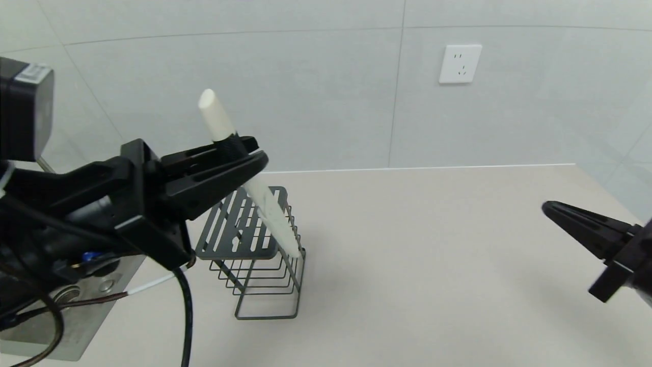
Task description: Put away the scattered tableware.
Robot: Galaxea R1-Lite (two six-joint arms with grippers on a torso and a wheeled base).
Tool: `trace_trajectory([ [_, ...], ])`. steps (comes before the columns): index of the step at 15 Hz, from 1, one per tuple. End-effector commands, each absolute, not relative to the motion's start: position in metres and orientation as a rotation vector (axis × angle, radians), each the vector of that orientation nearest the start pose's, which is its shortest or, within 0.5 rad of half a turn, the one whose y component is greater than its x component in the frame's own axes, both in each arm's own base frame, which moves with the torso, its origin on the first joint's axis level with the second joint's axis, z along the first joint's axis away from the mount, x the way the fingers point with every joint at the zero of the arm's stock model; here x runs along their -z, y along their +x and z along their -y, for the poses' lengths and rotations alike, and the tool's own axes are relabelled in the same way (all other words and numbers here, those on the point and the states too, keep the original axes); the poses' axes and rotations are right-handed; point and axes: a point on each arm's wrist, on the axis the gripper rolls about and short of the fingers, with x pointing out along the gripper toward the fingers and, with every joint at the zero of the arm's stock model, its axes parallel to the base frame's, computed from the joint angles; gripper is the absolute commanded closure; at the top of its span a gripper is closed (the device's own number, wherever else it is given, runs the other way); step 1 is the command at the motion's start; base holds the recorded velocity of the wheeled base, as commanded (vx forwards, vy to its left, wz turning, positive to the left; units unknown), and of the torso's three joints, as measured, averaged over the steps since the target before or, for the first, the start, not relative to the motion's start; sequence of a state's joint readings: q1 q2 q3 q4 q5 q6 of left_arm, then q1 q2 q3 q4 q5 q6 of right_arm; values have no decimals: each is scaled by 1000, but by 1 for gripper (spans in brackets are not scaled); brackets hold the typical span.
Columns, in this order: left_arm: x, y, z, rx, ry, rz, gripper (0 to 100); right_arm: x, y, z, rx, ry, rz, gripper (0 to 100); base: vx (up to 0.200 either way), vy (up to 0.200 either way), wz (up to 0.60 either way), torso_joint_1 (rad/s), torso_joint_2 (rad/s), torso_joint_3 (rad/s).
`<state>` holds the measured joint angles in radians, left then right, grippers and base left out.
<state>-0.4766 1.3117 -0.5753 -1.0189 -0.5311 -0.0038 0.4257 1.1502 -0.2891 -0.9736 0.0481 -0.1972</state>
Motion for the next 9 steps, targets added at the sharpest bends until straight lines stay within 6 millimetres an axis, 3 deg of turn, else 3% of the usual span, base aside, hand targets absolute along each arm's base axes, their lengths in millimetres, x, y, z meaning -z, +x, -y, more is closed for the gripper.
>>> trace_trajectory([
  [1, -272, 143, 79, 952, 27, 355, 100, -186, 76, -24, -308, -217, 262, 100, 0, 0, 0, 0, 0, 0],
  [4, -274, 135, 68, 898, 121, 372, 100, -161, 28, -7, -204, -304, 307, 100, 0, 0, 0, 0, 0, 0],
  [5, -274, 135, 68, 895, 126, 374, 100, -159, 26, -6, -204, -306, 305, 100, 0, 0, 0, 0, 0, 0],
  [6, -276, 137, 67, 879, 160, 394, 100, -137, 4, -2, -189, -323, 287, 100, 0, 0, 0, 0, 0, 0],
  [9, -276, 142, 66, 865, 179, 393, 100, -105, -17, 0, -106, -333, 203, 100, 0, 0, 0, 0, 0, 0],
])
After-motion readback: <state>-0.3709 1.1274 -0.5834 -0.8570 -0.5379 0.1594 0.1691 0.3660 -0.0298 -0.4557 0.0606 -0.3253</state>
